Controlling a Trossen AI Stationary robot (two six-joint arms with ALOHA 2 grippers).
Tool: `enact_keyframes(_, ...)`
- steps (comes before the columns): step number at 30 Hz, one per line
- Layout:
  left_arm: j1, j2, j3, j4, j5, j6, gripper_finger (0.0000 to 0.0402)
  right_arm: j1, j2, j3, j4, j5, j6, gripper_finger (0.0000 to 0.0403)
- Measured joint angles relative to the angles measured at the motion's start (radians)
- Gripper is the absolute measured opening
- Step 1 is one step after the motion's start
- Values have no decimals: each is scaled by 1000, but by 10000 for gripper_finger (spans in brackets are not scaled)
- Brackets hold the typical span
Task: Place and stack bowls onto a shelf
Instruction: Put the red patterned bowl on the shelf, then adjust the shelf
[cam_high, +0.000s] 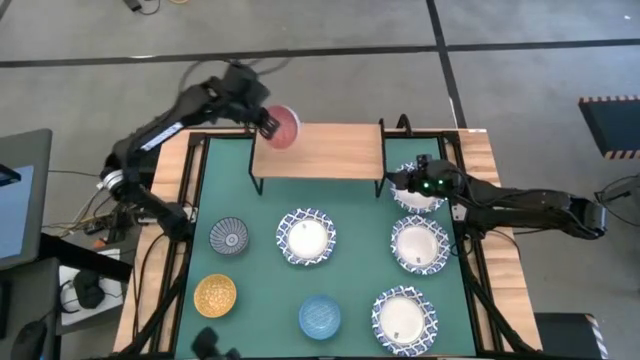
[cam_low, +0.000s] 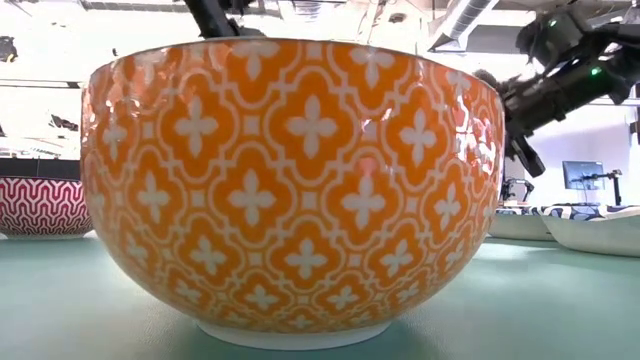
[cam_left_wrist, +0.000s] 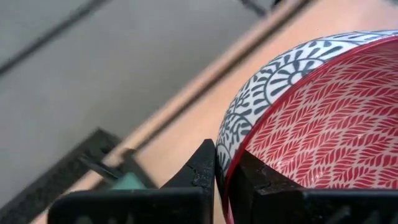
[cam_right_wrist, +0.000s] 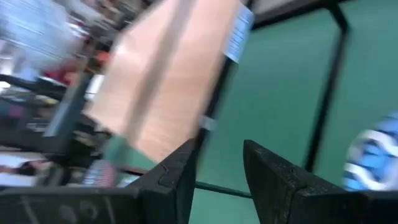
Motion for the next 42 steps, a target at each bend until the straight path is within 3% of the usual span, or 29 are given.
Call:
enact_keyframes(7,-13,127,0,-77,33,17,9,90,-58,0,26,33,-3,159)
enact_keyframes(14,-12,151,5,-93,47,0,17,190,-99,0,42,168,-55,159)
enact_keyframes(22,-12,153,88,-206,9,-28,87,252,-165,0,60,372,-200,159)
enact_keyframes(28,-12,153,175,-259,-3,-24,139,264,-191,0,169,316,-339,159)
enact_keyframes(32,-22,153,250,-293,-39,-8,162,290,-168,1,181,169,-379,157)
enact_keyframes(35,-35,143,295,-312,-68,-7,171,315,-136,1,64,64,-367,148)
enact_keyframes(39,-51,106,309,-294,-73,-10,173,339,-71,-1,-119,70,-327,134)
enact_keyframes(42,-61,95,309,-278,-74,-30,174,316,-33,-1,-128,132,-328,125)
